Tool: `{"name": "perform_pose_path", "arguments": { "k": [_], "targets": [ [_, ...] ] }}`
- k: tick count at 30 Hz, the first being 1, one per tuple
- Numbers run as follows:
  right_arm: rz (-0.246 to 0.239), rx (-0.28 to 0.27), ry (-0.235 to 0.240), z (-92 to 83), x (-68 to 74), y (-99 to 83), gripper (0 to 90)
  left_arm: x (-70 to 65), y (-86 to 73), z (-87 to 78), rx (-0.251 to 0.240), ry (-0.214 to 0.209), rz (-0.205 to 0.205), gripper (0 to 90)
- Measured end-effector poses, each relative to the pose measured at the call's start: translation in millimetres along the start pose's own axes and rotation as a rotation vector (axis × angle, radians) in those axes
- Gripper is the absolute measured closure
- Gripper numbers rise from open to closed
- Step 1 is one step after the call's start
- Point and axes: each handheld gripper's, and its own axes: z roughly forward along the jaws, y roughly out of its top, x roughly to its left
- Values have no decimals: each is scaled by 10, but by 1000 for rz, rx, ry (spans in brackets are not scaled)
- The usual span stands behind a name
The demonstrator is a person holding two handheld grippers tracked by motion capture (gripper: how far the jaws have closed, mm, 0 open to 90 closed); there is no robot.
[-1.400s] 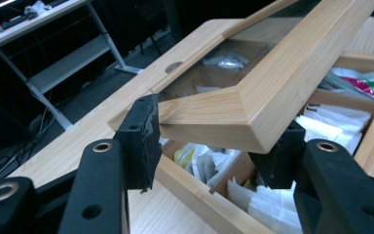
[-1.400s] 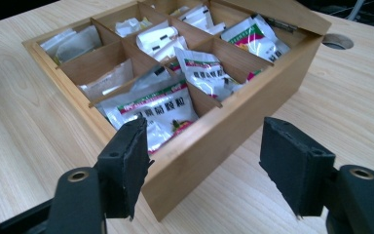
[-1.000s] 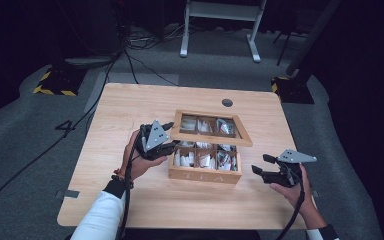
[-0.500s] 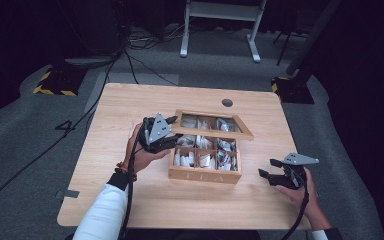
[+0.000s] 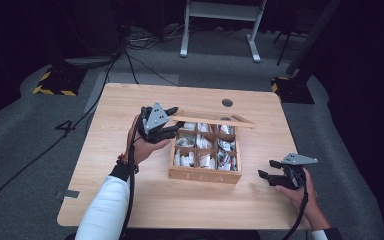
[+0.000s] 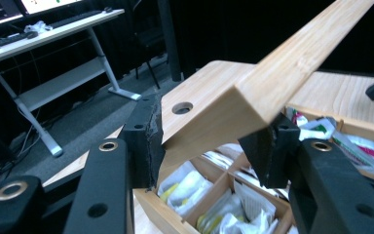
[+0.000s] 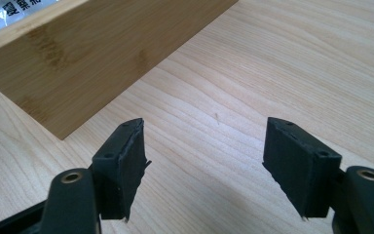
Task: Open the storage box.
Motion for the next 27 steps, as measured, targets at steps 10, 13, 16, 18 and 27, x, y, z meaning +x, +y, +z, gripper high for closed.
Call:
{"name": "perform_pose_path", "arguments": {
  "k": [10, 13, 16, 18, 27],
  "targets": [
    [3, 9, -4, 34, 1, -21, 326, 131, 124, 45, -6, 16, -11, 563],
    [6, 10, -5, 43, 1, -25, 326, 177, 164, 79, -15, 26, -24, 570],
    [3, 11, -3, 52, 6, -29, 326, 220, 177, 99, -25, 17, -43, 572],
    [4, 15, -5, 60, 6, -31, 325, 241, 188, 112, -28, 19, -49, 573],
    [7, 23, -10, 85, 7, -45, 322, 306, 207, 169, -49, 20, -82, 576]
  ]
}}
